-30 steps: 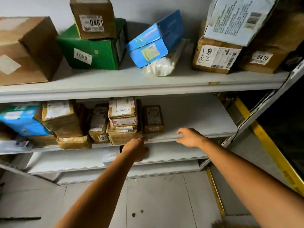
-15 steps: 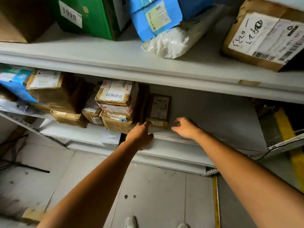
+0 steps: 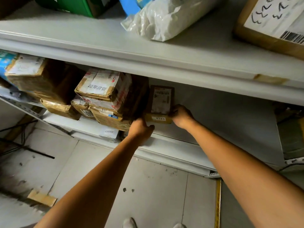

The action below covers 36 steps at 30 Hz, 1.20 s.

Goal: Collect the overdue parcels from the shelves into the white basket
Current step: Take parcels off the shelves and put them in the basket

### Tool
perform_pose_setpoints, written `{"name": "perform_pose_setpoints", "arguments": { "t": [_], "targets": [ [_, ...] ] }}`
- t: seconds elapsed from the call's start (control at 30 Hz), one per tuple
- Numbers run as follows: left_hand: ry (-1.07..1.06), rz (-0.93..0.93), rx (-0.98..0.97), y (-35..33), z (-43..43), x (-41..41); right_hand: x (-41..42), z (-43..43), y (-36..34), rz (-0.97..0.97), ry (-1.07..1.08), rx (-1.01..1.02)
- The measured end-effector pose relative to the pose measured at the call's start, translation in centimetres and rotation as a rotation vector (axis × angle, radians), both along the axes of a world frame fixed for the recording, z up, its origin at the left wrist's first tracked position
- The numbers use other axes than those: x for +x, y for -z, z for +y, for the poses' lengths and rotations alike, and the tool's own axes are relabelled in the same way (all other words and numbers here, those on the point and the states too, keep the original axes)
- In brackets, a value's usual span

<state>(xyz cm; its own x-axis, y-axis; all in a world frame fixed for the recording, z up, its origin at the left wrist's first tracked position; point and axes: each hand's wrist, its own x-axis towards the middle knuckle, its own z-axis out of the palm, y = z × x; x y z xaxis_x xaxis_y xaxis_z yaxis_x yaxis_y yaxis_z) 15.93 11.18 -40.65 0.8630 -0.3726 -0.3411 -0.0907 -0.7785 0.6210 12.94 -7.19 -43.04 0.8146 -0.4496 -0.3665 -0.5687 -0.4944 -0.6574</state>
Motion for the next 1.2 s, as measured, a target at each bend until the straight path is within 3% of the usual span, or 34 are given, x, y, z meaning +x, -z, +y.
{"name": "perform_pose_setpoints", "arguments": {
  "t": [0.23,0.5,0.83,1.2],
  "targets": [
    [-0.038,0.022,-0.099,0.3,-0.8,0.1,-3.3,-1.6,0.2,-0.053,0.216,0.217],
    [-0.178,0.201,-0.324,1.1,-0.9,-0.4,-4.7,-0.4,0.4,-0.097,0.310,0.388],
    [-0.155,0.252,-0.424,-0.9,1.0,-4.2,-9.1,1.6,-1.9,-0.113,0.273,0.327],
    [-0.130,0.226,-0.549,-9.1,6.6,-8.6,-13.9,6.7,-10.1,-0.224,0.204,0.238]
  ]
}}
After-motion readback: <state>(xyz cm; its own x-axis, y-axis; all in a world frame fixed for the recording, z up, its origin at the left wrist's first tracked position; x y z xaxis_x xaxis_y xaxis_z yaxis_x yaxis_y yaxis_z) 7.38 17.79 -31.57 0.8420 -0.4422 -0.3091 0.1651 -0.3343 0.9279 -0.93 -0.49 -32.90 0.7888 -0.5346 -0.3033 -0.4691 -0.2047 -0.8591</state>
